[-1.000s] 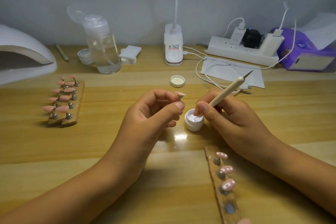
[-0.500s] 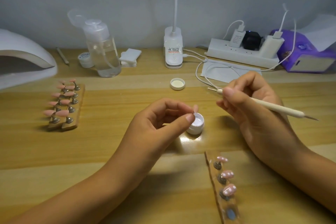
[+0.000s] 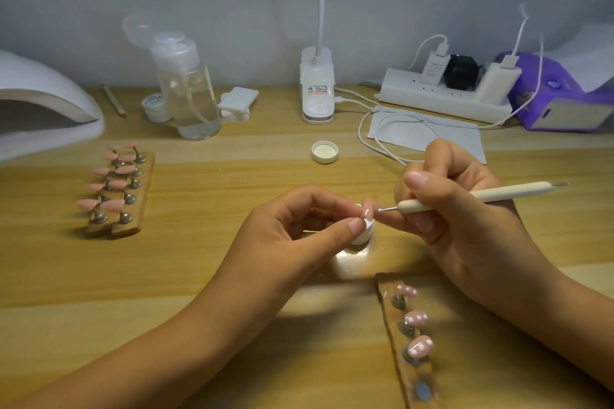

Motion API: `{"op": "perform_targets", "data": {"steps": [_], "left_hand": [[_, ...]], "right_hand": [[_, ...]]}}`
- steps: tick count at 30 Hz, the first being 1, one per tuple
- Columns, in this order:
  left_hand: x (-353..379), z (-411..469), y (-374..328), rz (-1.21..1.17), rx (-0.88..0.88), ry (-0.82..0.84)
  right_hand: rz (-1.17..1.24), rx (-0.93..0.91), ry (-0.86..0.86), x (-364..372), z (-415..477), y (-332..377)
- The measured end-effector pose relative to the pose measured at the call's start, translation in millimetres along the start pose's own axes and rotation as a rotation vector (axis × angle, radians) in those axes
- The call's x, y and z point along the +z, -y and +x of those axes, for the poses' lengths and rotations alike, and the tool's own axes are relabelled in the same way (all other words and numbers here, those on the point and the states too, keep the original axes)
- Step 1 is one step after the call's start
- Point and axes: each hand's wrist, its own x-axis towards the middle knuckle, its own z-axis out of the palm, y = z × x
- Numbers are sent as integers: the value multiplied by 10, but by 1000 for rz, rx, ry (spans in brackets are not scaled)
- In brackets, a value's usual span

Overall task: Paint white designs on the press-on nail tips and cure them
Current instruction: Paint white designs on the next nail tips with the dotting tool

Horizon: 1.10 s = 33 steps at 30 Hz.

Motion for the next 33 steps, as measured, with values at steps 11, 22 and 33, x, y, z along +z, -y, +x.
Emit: {"op": "perform_targets", "data": {"steps": [11, 22, 33], "left_hand": [[3, -3, -4, 18, 2, 9], [8, 2, -2, 20, -3, 4], [1, 0, 4, 34, -3, 8]], "right_hand": [[-3, 10, 18, 23, 8, -4], [0, 20, 33, 6, 12, -3], [-13, 26, 44, -3, 10, -11]]}}
